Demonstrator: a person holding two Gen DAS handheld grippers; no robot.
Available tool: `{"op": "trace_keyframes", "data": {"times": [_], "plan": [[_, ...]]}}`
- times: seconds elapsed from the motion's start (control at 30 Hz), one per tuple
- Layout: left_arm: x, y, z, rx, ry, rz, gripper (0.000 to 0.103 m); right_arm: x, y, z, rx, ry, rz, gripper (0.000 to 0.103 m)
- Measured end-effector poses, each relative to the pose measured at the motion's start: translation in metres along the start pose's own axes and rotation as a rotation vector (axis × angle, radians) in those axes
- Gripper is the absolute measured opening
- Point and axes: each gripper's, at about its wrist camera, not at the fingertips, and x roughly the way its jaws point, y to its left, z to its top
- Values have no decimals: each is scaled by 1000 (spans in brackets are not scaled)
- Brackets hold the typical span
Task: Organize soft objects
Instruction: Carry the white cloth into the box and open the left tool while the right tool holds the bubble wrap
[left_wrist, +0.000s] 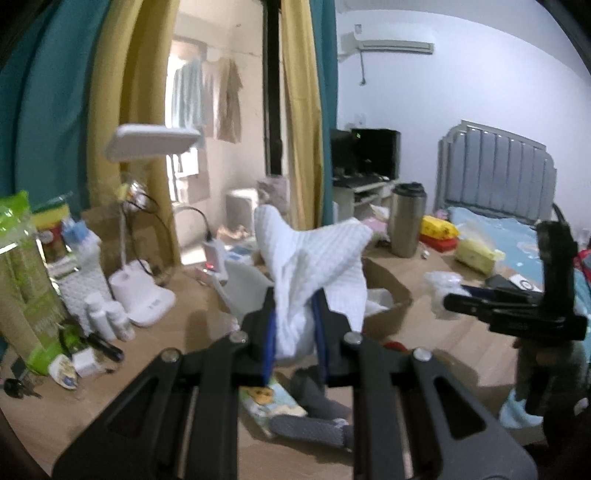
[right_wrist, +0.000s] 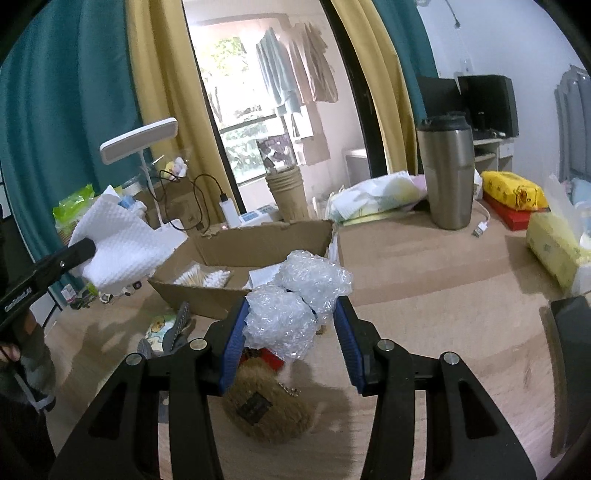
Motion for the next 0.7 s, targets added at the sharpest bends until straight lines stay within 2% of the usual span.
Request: {"op": "trace_keyframes", "data": {"times": [0.27, 0.57, 0.7], "plan": [[1, 19, 9, -9, -44, 69, 19, -7, 13, 16, -58, -53, 10, 49], [15, 23, 22, -3, -55, 81, 20, -5, 22, 33, -96, -91, 20, 49], [25, 22, 23, -36, -50, 80, 20, 0, 23, 40, -107, -99, 23, 49]]}}
